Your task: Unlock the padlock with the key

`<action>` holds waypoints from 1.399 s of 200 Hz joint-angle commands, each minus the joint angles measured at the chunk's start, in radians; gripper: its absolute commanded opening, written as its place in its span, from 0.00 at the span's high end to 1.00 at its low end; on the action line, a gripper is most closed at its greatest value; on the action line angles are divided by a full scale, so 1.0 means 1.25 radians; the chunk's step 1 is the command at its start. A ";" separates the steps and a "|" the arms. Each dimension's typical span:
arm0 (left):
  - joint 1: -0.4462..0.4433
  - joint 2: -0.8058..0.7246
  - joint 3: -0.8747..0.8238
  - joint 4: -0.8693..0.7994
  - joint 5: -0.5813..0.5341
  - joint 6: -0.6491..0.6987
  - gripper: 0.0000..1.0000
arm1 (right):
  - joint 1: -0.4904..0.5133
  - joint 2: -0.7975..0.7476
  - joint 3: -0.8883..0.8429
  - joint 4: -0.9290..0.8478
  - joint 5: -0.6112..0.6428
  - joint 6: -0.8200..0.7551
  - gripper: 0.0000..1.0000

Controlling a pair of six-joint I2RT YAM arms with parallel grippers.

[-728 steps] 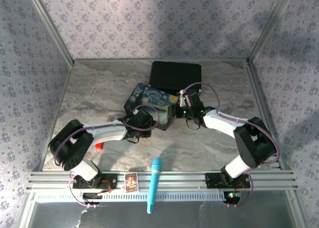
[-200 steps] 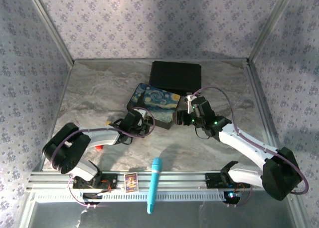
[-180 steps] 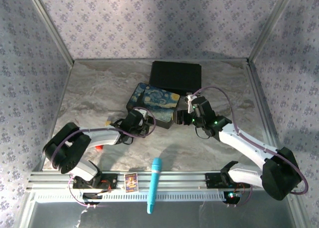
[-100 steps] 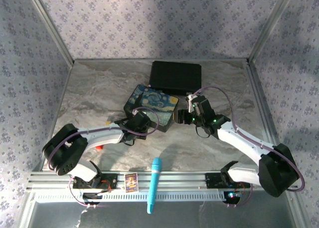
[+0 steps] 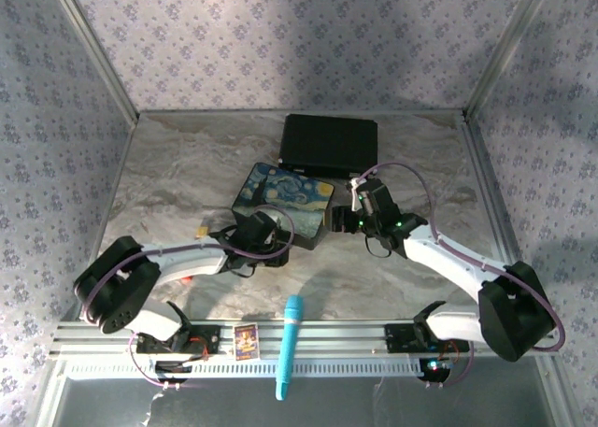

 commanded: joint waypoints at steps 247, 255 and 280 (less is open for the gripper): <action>0.056 0.094 -0.159 0.522 0.067 0.114 0.53 | -0.038 -0.003 -0.066 0.029 -0.026 0.009 0.29; 0.056 0.094 -0.163 0.543 0.073 0.102 0.53 | -0.039 -0.003 -0.066 0.031 -0.025 0.009 0.29; 0.050 0.112 -0.159 0.575 0.075 0.060 0.55 | -0.039 0.004 -0.065 0.034 -0.024 0.012 0.29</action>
